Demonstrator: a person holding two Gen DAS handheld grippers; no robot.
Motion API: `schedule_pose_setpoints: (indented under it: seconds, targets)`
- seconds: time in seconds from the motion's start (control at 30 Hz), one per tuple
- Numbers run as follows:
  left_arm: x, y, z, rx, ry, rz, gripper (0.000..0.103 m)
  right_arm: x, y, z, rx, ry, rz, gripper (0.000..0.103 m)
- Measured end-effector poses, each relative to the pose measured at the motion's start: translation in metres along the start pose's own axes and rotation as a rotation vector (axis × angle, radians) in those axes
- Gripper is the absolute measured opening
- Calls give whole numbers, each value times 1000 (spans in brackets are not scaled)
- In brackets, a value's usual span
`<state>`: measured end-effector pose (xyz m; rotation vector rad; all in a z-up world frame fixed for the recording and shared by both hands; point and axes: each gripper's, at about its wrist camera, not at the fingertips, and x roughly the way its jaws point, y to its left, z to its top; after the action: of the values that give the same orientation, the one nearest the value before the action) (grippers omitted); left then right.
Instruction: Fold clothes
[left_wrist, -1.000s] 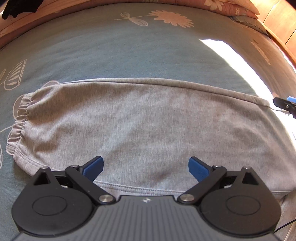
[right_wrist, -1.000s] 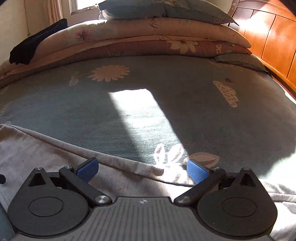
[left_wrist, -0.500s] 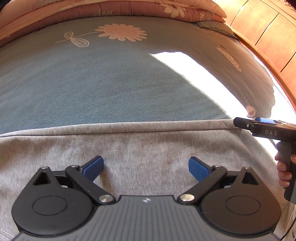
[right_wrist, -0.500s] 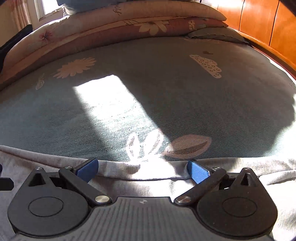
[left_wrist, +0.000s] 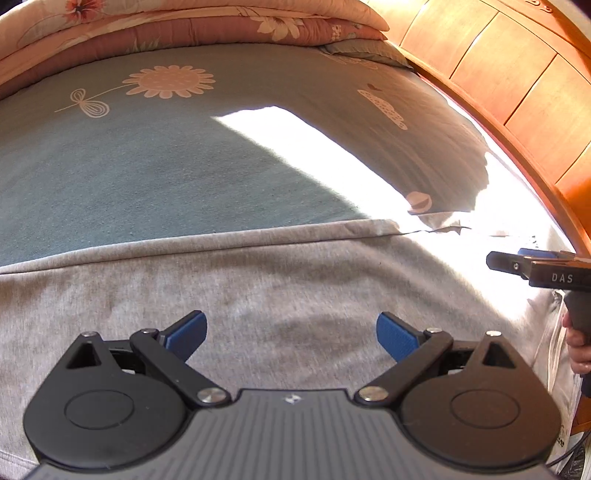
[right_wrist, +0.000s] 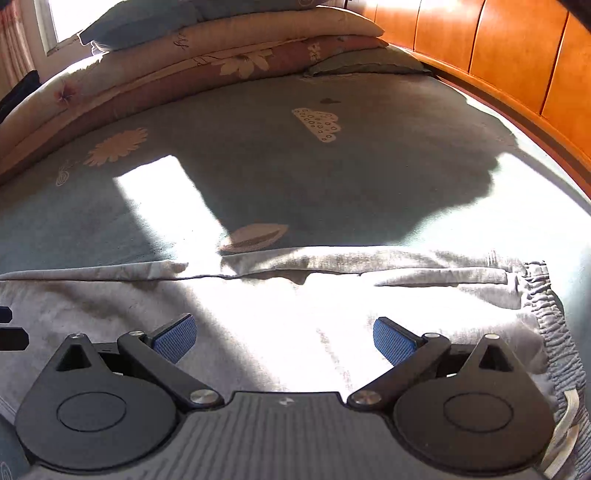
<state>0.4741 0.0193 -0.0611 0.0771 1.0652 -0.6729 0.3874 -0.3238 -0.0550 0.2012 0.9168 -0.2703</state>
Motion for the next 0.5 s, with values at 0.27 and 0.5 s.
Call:
schedule_pose_setpoints:
  seconds: [0.27,0.5]
  targets:
    - [7,-10,-31,-72,109,-2,98,48,-70,5,21,59,-35,103]
    - [-3,-19,-32,-85,104,18,98,56,-76,32,-12,76,32,103]
